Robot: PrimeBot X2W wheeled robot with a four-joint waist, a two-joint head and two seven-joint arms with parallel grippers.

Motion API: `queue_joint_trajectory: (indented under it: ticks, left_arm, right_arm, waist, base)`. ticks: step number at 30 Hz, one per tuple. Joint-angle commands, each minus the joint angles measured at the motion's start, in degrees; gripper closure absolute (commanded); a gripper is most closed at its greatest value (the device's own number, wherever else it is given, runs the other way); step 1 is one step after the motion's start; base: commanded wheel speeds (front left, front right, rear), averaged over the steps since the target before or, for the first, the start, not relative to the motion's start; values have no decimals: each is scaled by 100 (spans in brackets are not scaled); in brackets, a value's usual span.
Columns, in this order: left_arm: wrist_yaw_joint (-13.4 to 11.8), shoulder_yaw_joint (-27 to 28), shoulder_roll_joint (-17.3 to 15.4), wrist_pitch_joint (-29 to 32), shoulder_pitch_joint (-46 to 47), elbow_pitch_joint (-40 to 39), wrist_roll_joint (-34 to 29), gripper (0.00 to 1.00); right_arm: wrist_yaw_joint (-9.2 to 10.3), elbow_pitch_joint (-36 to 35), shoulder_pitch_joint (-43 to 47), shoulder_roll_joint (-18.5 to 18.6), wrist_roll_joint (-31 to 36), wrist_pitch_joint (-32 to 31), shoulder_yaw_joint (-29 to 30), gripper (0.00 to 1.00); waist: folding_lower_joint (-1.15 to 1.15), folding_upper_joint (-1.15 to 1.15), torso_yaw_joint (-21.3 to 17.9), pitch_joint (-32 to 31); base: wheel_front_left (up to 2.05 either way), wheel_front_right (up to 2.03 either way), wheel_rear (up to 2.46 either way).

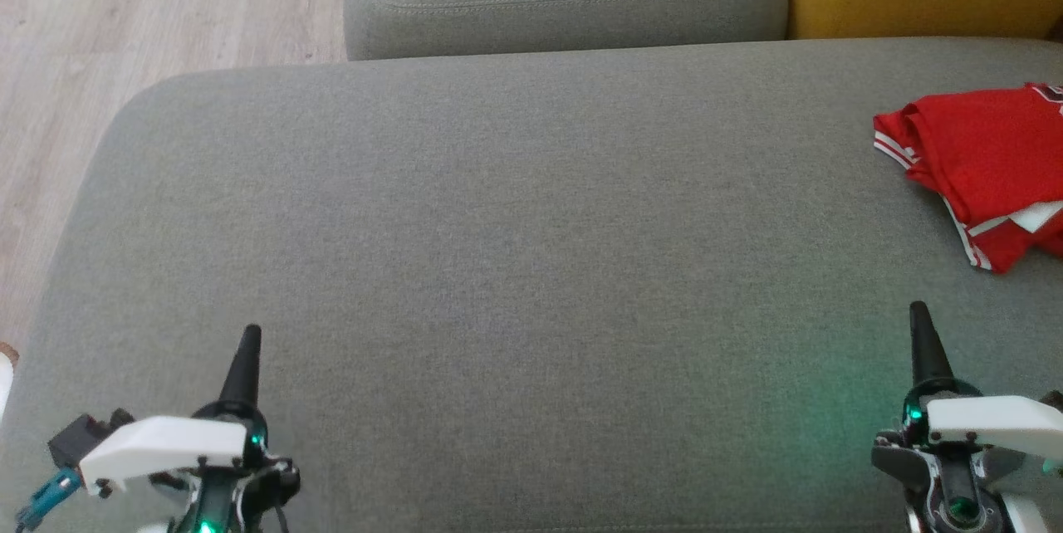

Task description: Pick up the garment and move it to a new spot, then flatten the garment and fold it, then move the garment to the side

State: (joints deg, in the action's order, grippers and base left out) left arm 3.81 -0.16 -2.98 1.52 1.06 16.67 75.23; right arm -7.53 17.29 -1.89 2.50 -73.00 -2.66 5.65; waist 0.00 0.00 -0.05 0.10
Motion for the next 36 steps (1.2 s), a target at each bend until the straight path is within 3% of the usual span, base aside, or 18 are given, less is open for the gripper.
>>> queue_joint_trajectory:
  ticks: [1,26,36]
  left_arm:
    - [82,229,-21,51,356,-221,179,100]
    - [363,635,-12,469,509,-261,1690,100]
    - [368,646,-9,479,512,-262,1711,100]
  right_arm:
    - [3,-233,-325,31,-211,-47,-72,100]
    - [4,-325,-428,38,-1889,-377,85,100]
    - [4,-326,-429,38,-1917,-382,87,100]
  waist:
    - [0,0,0,0]
    - [0,0,5,8]
    - [0,0,6,8]
  base:
    - [0,0,0]
    - [0,0,0]
    - [0,0,0]
